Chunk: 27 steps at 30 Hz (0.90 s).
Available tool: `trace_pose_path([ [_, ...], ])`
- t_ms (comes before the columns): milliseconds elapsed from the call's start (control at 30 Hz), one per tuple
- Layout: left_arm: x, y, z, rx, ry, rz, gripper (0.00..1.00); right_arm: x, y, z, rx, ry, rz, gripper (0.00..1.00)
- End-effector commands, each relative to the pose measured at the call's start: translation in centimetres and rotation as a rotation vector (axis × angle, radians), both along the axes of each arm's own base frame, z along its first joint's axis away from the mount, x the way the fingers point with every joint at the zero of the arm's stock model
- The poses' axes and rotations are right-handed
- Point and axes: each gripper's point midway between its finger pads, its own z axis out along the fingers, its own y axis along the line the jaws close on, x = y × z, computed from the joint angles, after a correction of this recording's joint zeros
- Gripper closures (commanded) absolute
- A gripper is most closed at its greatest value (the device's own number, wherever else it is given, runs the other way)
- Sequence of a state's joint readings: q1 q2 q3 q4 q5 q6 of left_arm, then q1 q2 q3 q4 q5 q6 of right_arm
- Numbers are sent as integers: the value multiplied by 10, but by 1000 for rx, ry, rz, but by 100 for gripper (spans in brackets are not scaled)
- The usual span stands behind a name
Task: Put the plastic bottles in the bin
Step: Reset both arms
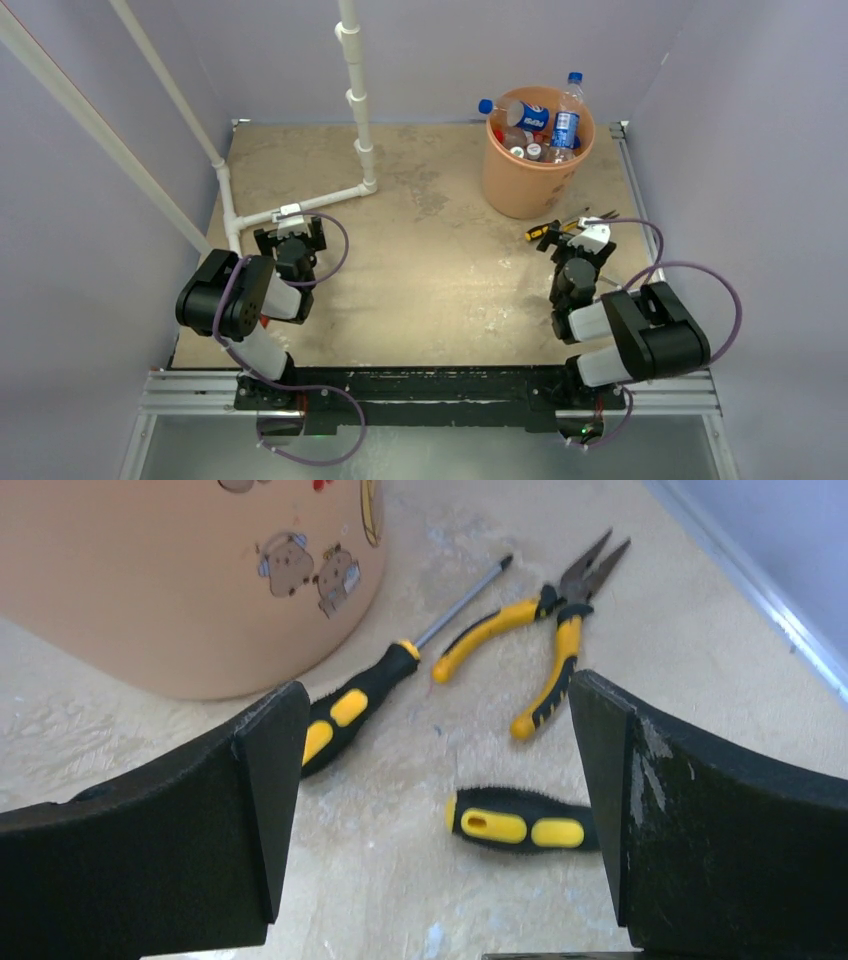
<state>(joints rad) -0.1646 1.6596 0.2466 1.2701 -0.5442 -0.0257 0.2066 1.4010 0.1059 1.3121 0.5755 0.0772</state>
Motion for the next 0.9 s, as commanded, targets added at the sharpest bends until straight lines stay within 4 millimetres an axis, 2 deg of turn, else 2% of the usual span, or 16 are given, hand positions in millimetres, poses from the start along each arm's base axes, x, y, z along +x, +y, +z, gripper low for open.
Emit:
trace_pose_path([
  [0,7,-2,12,-30,-61,-6,1,6,-1,73,-38,-320,10,1],
  [33,7,-2,12,-31,-62,-6,1,5,0,75,-64,-335,16,1],
  [67,7,-2,12,-31,-61,-6,1,11,10,63,-65,-291,74,1],
  [100,6,-2,11,-30,-61,-5,1,11,11,60,-80,-285,86,1],
  [167,6,-2,12,-30,-61,-6,1,7,7,69,-90,-333,66,1],
  [200,7,-2,12,-30,-61,-6,1,10,9,66,-73,-316,73,1],
  [333,7,-2,11,-29,-60,-6,1,35,5,56,-57,-238,76,1],
  [400,7,-2,11,-31,-60,-5,1,49,16,46,-77,-170,144,1],
  [433,6,-2,11,-30,-60,-5,1,48,17,46,-79,-170,161,1],
  [500,6,-2,11,-29,-59,-7,1,45,33,51,-137,-196,261,1],
  [567,6,-2,11,-28,-59,-5,1,44,36,49,-146,-187,283,1],
  [633,6,-2,11,-29,-60,-5,1,50,27,46,-117,-169,240,1],
  [733,6,-2,11,-29,-60,-5,1,49,-3,43,5,-175,80,1],
  [833,6,-2,11,-28,-58,-5,1,48,-8,49,-20,-197,54,1],
  [867,6,-2,11,-29,-58,-5,1,49,-2,51,-46,-195,96,1],
])
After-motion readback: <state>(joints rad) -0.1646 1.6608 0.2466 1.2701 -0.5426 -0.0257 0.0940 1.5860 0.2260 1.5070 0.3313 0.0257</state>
